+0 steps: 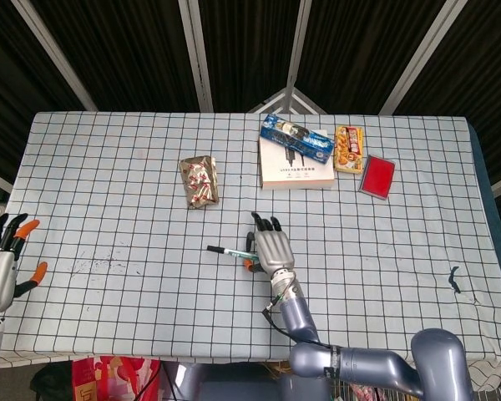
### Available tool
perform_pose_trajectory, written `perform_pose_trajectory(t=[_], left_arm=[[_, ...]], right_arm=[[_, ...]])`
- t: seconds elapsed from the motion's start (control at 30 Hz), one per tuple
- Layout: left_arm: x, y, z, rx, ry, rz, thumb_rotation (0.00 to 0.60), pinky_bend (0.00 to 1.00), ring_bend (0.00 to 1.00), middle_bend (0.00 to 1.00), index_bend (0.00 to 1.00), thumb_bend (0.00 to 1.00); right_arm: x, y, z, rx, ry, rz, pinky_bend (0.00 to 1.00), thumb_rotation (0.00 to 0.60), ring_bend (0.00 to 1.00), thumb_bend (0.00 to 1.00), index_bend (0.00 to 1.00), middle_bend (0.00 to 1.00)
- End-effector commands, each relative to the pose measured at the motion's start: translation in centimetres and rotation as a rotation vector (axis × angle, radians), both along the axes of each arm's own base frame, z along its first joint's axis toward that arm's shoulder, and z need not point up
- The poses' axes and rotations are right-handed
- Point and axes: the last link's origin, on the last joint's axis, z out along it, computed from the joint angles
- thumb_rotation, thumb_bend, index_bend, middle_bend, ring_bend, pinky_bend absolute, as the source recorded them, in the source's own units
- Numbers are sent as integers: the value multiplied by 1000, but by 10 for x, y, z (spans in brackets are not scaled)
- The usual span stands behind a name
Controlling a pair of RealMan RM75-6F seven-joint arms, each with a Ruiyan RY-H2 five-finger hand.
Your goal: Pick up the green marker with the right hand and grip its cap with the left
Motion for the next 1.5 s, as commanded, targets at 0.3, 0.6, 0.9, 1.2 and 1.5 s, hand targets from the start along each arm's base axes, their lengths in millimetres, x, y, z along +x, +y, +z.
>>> perform_pose_trajectory(t=[0.3, 0.6, 0.9, 1.2, 1.5], left_arm=[[47, 12, -26, -87, -113, -140, 600, 0, 0, 144, 237, 424], [97, 18, -56, -129, -191, -278, 600, 0, 0, 197, 302, 424], [137, 27, -86, -129, -266, -361, 600, 0, 0, 229, 360, 424], [157, 34, -95, -116, -250, -387, 600, 0, 0, 223, 357, 417], [161, 32, -108, -166, -165, -392, 600, 0, 0, 187, 295, 365]], right_arm=[[24, 24, 71, -46, -56, 124, 42, 600, 132, 546, 697, 54], [42, 33, 91, -52, -68, 153, 42, 600, 132, 546, 701, 54], [52, 34, 96, -60, -64, 152, 42, 600, 132, 545, 706, 54], [49, 31, 97, -59, -57, 130, 42, 600, 132, 546, 706, 53], [47, 30, 95, -57, -55, 128, 42, 600, 132, 549, 706, 53]])
